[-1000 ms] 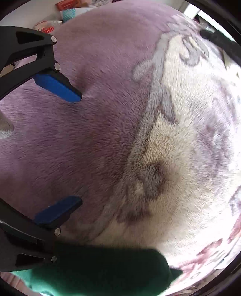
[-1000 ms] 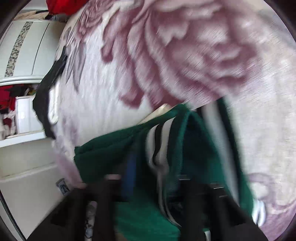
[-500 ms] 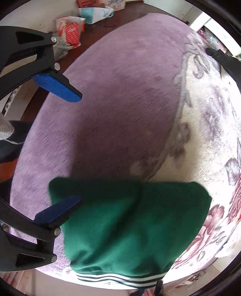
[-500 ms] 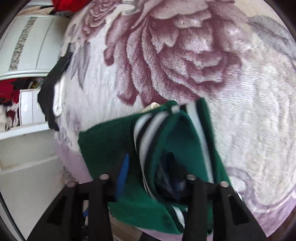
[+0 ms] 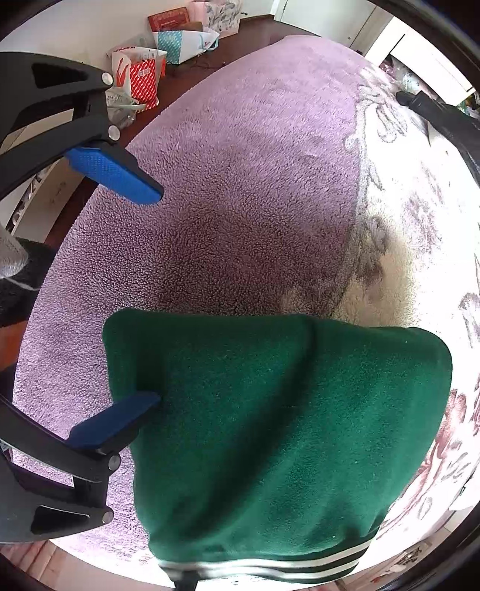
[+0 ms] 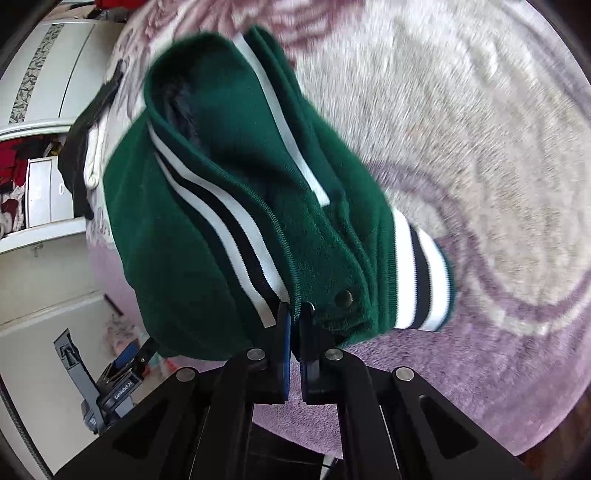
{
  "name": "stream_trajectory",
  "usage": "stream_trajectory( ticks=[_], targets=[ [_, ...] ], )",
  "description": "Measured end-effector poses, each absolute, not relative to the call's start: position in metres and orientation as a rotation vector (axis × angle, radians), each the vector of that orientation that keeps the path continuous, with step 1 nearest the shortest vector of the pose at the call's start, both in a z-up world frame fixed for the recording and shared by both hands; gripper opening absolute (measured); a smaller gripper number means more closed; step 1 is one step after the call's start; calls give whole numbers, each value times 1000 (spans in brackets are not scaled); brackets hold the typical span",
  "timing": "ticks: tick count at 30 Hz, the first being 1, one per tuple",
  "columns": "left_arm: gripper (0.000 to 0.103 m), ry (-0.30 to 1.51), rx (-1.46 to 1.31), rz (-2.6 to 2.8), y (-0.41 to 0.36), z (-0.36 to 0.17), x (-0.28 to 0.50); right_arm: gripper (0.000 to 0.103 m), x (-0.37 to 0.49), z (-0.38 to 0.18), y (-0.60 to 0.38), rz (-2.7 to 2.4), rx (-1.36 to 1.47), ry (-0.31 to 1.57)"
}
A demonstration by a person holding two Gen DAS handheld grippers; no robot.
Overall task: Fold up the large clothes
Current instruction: 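Grasp the folded bundle's striped edge with the right gripper, then fold the bundle over with the right gripper while the left gripper presses it flat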
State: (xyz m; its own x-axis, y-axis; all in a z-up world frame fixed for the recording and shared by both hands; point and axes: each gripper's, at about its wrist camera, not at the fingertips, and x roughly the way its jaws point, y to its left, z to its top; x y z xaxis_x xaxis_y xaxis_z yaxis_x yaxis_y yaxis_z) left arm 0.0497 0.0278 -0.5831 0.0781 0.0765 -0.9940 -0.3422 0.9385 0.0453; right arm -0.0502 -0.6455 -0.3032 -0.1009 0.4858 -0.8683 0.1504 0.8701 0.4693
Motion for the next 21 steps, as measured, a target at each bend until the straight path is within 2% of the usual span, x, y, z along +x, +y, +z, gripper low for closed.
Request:
stream_trajectory(
  ticks=[4,9,11,14,15,16,17,18,21],
  targets=[
    [103,1458,-236,289,22,-581,51,2,-51,-276,-678,197,559,1594],
    [103,1499,-212,291,16,-592,55,2,-42,-348,-661,181,503,1843],
    [103,1487,-223,294,19,-586,54,4,-29,-339,-663,188,558,1840],
    [103,1473,-217,288,23,-572,58,17,-5,-295,-669,244,545,1686],
    [103,1459,-209,293,25,-566,63,34,4,-283,-671,257,544,1647],
    [103,1454,-199,297,26,-562,68,62,15,-272,-671,285,561,1601],
    [103,1444,-187,303,28,-558,77,73,24,-267,-668,318,581,1568],
    [103,1431,-178,309,30,-555,85,80,36,-265,-663,341,588,1543],
    [103,1385,-149,329,37,-552,119,79,80,-280,-642,420,605,1543]
  ],
)
